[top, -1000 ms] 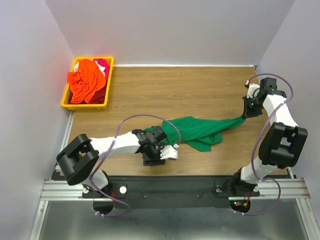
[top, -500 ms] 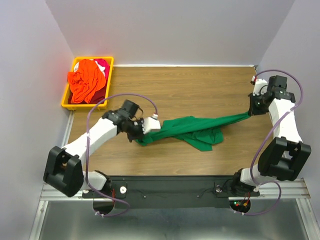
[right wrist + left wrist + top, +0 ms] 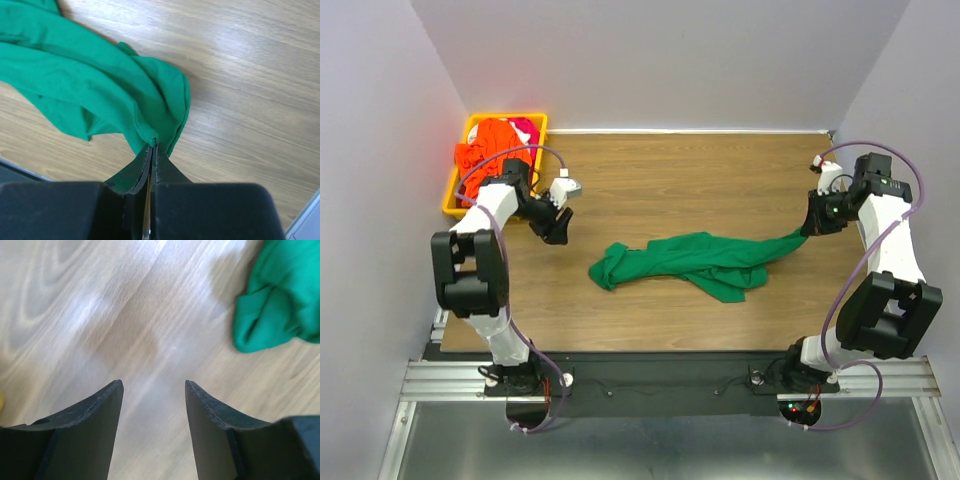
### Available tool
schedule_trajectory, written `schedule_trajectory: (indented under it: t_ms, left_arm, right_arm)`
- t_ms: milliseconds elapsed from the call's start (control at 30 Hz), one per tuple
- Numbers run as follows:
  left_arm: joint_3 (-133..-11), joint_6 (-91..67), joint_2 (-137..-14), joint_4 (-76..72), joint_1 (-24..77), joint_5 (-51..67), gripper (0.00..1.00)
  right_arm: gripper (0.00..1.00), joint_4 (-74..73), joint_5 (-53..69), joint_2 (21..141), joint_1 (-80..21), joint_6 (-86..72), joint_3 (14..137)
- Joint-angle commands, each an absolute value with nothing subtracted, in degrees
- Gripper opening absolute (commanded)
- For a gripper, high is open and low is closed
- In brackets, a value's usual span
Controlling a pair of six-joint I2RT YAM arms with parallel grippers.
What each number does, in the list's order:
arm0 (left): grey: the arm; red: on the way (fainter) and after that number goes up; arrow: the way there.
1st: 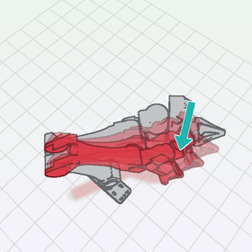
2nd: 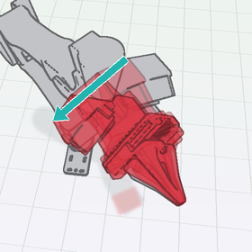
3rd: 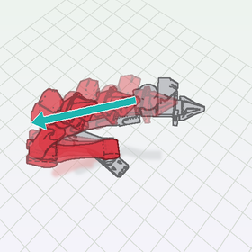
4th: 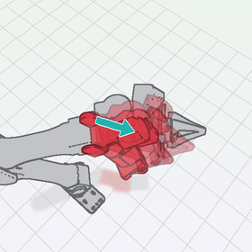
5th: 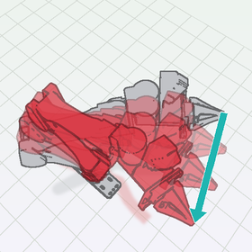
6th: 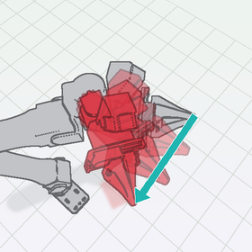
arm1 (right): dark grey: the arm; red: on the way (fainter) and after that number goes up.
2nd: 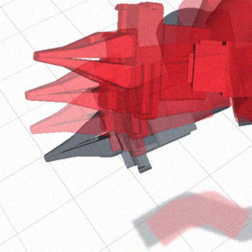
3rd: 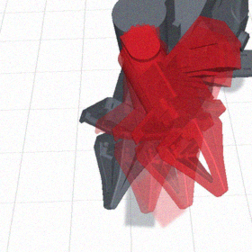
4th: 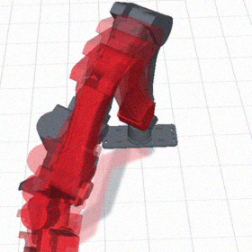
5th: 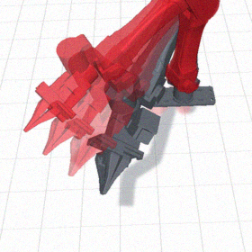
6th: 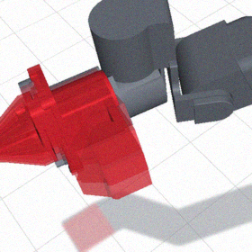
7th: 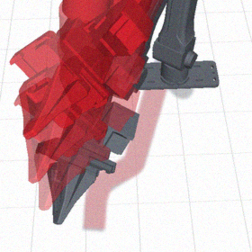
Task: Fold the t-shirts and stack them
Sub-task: Flatten the tshirt out
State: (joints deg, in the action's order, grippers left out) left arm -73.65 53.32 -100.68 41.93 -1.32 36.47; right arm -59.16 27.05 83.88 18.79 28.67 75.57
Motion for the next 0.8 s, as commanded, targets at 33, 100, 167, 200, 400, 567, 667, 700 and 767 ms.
schedule_trajectory:
  t_ms: [33,100,167,200,400,567,667,700,767]
  left_arm:
    - [-70.49,35.97,-82.45,34.81,7.27,30.35,0.64]
    - [-71.01,31.49,-80.87,33.41,14.45,23.84,0.90]
    - [-70.84,24.19,-79.19,32.26,19.58,18.05,0.91]
    - [-71.01,22.78,-79.10,32.08,24.04,13.67,0.91]
    - [-70.49,13.80,-82.70,32.08,37.52,-7.98,0.90]
    - [-71.89,13.01,-88.67,32.52,43.76,-17.82,0.79]
    - [-74.44,12.57,-91.92,33.57,43.94,-18.46,0.74]
    - [-75.49,12.48,-92.54,33.84,44.38,-18.46,0.74]
    - [-75.94,12.22,-94.13,34.28,44.91,-18.28,0.73]
  right_arm:
    - [0.01,-60.38,29.89,81.74,19.07,30.59,74.71]
    - [0.01,-59.94,29.18,82.00,18.99,30.41,74.62]
    - [0.01,-59.85,28.74,82.26,19.07,30.15,74.79]
    - [0.01,-59.42,28.31,82.61,19.07,29.71,74.97]
    - [0.01,-58.80,27.69,83.67,19.07,28.48,75.59]
    - [0.00,-58.45,26.99,83.85,19.07,28.39,75.41]
    - [0.01,-58.36,26.63,83.76,19.07,28.48,75.06]
    - [0.01,-58.27,26.63,83.76,19.07,28.39,74.97]
    - [0.00,-58.18,26.28,83.67,19.07,28.48,74.71]
